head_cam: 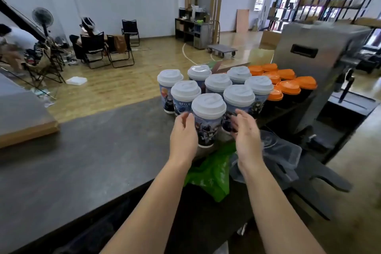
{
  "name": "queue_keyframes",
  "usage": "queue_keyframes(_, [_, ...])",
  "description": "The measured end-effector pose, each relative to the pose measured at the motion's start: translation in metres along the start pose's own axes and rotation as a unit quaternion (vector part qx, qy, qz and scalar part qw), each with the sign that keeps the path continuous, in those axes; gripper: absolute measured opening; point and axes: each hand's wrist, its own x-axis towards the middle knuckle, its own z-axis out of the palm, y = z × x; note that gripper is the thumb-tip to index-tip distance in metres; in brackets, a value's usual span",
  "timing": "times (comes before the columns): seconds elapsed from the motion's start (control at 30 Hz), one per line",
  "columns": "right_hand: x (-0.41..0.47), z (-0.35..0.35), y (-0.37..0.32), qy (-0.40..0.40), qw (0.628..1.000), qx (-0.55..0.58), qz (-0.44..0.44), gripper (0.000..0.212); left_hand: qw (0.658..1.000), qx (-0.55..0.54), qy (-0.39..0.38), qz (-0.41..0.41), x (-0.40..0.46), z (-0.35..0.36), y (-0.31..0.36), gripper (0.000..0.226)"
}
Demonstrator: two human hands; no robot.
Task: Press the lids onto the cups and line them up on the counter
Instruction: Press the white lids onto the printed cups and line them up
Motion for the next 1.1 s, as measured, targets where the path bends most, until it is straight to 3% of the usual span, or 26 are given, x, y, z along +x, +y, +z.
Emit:
queue_keyframes(0.17, [-0.001, 0.023, 0.007, -0.033, 0.998, -0.040, 0.022, 0.038, 1.000, 0.000, -0.018, -0.007, -0.006, 0.007, -0.001, 0.039])
queue_keyframes(0.37, [-0.041, 0.054, 0.011, -0.068, 0.997, -0.017, -0.025, 0.019, 0.999, 0.001, 0.016, 0.036, -0.025, -0.039, 0.005, 0.030])
queue_keyframes(0.53, [-0.086, 0.131, 0.007, -0.163, 0.984, 0.010, -0.073, 0.026, 0.991, -0.012, 0.125, 0.035, -0.031, -0.120, 0.008, 0.034])
queue_keyframes(0.67, [-0.127, 0.206, 0.003, -0.275, 0.958, 0.066, -0.054, 0.021, 0.978, -0.016, 0.206, 0.040, -0.036, -0.192, 0.011, 0.033])
queue_keyframes(0.83, [-0.172, 0.272, 0.009, -0.353, 0.930, 0.072, -0.070, 0.025, 0.962, 0.015, 0.271, 0.023, -0.033, -0.267, 0.009, 0.033])
queue_keyframes(0.97, [-0.191, 0.297, 0.013, -0.382, 0.920, 0.058, -0.070, 0.028, 0.953, 0.017, 0.300, 0.023, -0.029, -0.297, 0.005, 0.040])
queue_keyframes(1.1, [-0.194, 0.306, 0.021, -0.352, 0.932, 0.039, -0.076, 0.027, 0.953, 0.070, 0.282, 0.088, -0.024, -0.306, 0.007, 0.041])
